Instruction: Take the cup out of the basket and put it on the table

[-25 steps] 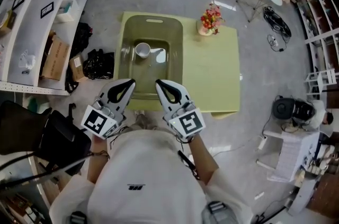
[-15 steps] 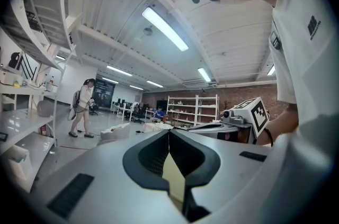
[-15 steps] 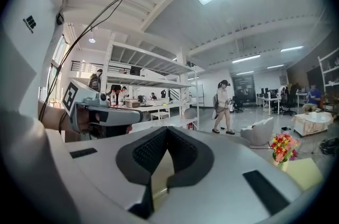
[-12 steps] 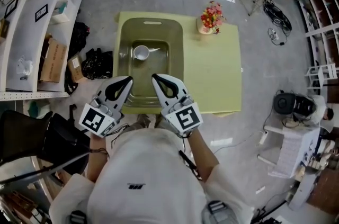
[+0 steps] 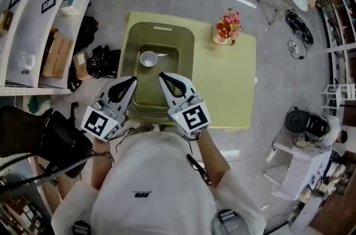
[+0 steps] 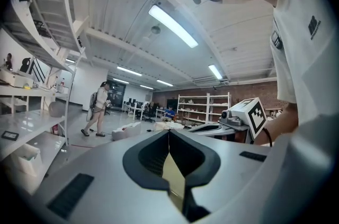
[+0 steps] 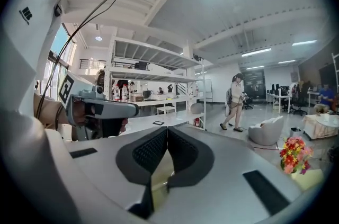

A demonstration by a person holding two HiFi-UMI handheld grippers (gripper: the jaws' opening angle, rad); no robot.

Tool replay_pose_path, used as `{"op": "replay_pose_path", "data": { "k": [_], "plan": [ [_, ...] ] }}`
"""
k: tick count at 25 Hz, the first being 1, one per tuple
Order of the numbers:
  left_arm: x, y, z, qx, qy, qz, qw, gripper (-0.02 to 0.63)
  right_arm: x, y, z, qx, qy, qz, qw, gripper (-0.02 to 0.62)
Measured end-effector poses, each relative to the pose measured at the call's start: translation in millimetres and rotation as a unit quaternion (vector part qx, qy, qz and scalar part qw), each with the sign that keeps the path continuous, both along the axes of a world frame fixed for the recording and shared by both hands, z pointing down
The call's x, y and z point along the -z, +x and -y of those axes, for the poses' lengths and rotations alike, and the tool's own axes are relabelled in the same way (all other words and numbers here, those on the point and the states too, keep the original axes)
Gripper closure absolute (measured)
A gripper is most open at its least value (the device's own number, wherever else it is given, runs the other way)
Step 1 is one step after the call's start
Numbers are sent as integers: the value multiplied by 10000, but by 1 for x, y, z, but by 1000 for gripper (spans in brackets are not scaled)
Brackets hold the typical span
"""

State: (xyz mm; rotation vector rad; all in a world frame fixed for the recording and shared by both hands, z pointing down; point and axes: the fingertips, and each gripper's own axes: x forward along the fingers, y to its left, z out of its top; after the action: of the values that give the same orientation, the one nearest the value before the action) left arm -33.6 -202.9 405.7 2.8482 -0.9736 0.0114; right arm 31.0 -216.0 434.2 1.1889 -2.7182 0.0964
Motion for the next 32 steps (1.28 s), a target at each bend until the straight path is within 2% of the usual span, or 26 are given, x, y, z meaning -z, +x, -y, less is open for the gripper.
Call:
{"op": "replay_pose_path", "data": {
  "k": [7, 15, 25, 29, 32],
  "plan": [
    [-4, -2, 13, 45, -45, 36, 10000, 594, -17, -13, 21, 340, -325, -447, 9979, 587],
    [-5, -3, 23, 57, -62, 30, 10000, 594, -35, -24, 44, 689, -412, -1139, 9902, 580],
    [-6, -4, 24, 100, -100, 21, 9999, 594, -78, -35, 69, 1284, -655, -2142, 9661, 466],
    [-7, -8, 24, 111, -85, 13, 9999, 594, -102, -45, 80, 1604, -868, -2518, 9504, 427],
    [-9, -11, 24, 127, -97, 18, 9999, 594, -126, -50, 86, 1833, -1037, -2886, 9340, 396]
  ]
}}
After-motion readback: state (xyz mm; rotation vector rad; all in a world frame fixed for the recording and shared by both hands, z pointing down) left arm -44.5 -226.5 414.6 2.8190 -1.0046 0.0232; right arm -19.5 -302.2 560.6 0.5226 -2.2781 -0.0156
